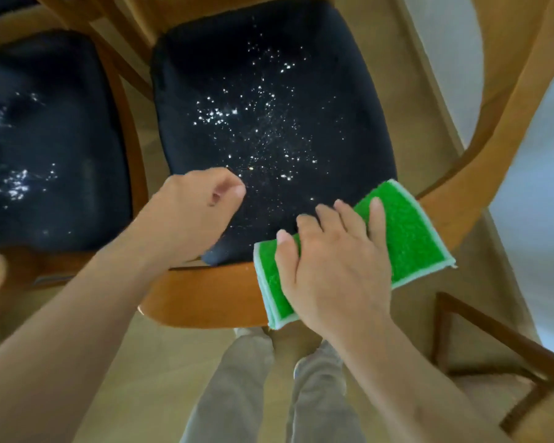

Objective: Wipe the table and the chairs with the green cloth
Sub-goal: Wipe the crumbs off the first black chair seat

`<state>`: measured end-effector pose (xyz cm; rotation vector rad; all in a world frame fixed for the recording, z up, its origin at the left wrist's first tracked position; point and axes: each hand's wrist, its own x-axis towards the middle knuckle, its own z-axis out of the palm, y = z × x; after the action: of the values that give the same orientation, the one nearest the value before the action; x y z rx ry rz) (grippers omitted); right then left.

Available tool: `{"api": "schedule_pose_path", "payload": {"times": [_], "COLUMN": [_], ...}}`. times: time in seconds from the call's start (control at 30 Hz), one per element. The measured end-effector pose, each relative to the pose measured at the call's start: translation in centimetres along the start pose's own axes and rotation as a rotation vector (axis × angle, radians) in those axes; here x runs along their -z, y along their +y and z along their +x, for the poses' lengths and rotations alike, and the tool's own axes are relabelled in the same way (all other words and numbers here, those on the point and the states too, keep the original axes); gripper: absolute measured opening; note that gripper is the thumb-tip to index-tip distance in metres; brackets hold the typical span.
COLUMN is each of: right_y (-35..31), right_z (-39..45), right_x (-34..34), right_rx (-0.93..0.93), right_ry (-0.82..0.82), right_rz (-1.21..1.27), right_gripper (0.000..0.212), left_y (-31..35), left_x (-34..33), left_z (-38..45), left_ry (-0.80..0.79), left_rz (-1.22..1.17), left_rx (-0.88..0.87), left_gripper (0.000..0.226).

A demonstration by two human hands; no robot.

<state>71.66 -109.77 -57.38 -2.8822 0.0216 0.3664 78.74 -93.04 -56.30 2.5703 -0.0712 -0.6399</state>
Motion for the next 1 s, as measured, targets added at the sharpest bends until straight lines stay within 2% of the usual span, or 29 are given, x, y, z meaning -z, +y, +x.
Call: {"api": "schedule_pose_path", "payload": {"times": [0.1,0.23,0.37,0.47,0.57,0.67,0.77,0.83,0.93,1.0], "right_y": [-6.1,-13.3,-15.9,-14.1,-10.3,-4.8,2.3,5.4,5.4,2.5], "right_z": [-0.8,-0.4,-0.5,-0.1,0.6,1.8,3.7,4.6,3.4,1.5], "right_x": [-1.5,-2.1,-2.7,-2.5,-1.7,0.2,2.0,2.7,1.6,0.7], "right_rx": [0.057,0.138,0.298,0.365,0.265,0.140,0.146,0.113,0.061,0.054], "right_ry": [0.023,-0.091,-0.194,-0.118,-0.114,-0.174,-0.123,-0.077,0.003,0.059], "right_rz": [0.073,0.044,-0.028,-0.012,-0.022,-0.211,-0.220,-0.228,-0.265,-0.189], "right_gripper": [0.044,0.040,0.036,0.029,0.046,0.064,0.058,0.050,0.048,0.048], "left_y": [-3.3,-6.1,-7.5,-7.4,-6.0,-4.4,-3.6,-3.6,-3.7,-3.2], "left_x": [1.9,3.0,2.5,2.0,1.2,-0.2,-1.0,-0.8,-0.6,-0.8], "left_z": [-1.8,-3.5,-4.2,-4.5,-4.6,-4.7,-4.8,-4.9,-5.1,-5.6], "left_ry": [0.090,0.166,0.209,0.216,0.187,0.136,0.079,0.094,0.132,0.124], "left_rz": [-0.061,-0.236,-0.357,-0.403,-0.443,-0.420,-0.379,-0.420,-0.450,-0.419], "left_rx": [0.106,0.222,0.291,0.281,0.233,0.113,0.040,0.051,0.059,0.051], "left_gripper": [0.025,0.027,0.034,0.039,0.041,0.048,0.063,0.061,0.046,0.047]}}
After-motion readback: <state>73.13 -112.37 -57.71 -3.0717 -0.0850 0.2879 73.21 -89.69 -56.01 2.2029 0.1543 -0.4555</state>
